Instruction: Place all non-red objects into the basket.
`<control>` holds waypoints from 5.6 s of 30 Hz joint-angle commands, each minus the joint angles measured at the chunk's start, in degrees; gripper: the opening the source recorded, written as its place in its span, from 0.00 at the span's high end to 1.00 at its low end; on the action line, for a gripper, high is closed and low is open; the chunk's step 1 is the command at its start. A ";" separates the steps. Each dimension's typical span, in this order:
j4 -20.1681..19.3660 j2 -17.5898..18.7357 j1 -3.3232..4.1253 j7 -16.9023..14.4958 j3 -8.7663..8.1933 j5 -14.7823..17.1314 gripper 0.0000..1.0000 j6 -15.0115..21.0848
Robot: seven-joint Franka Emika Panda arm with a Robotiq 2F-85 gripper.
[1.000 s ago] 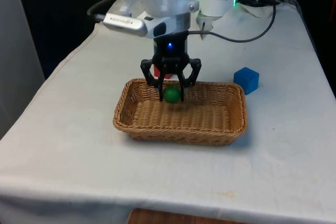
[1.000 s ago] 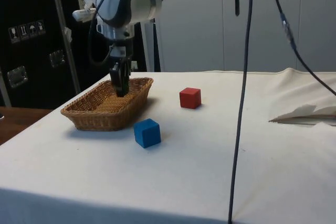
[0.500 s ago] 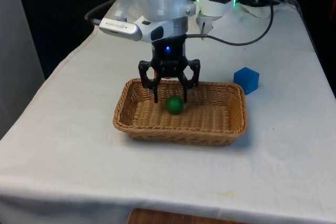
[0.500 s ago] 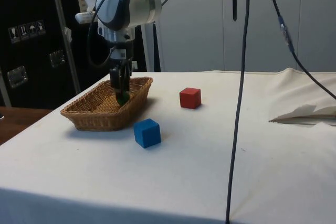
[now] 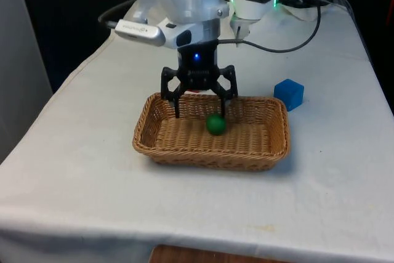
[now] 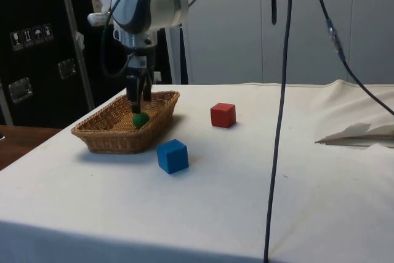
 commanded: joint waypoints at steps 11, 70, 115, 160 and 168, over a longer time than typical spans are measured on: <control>0.11 -3.78 0.63 0.34 -0.29 -0.40 0.00 -3.21; -7.33 -22.23 7.33 11.86 5.96 -11.86 0.00 -14.38; -17.19 -27.04 7.45 14.61 15.58 -15.41 0.00 -8.42; -30.65 -24.35 5.61 -5.61 16.90 -9.51 0.00 7.22; -31.34 -22.80 5.96 -8.82 16.39 -8.88 0.00 9.40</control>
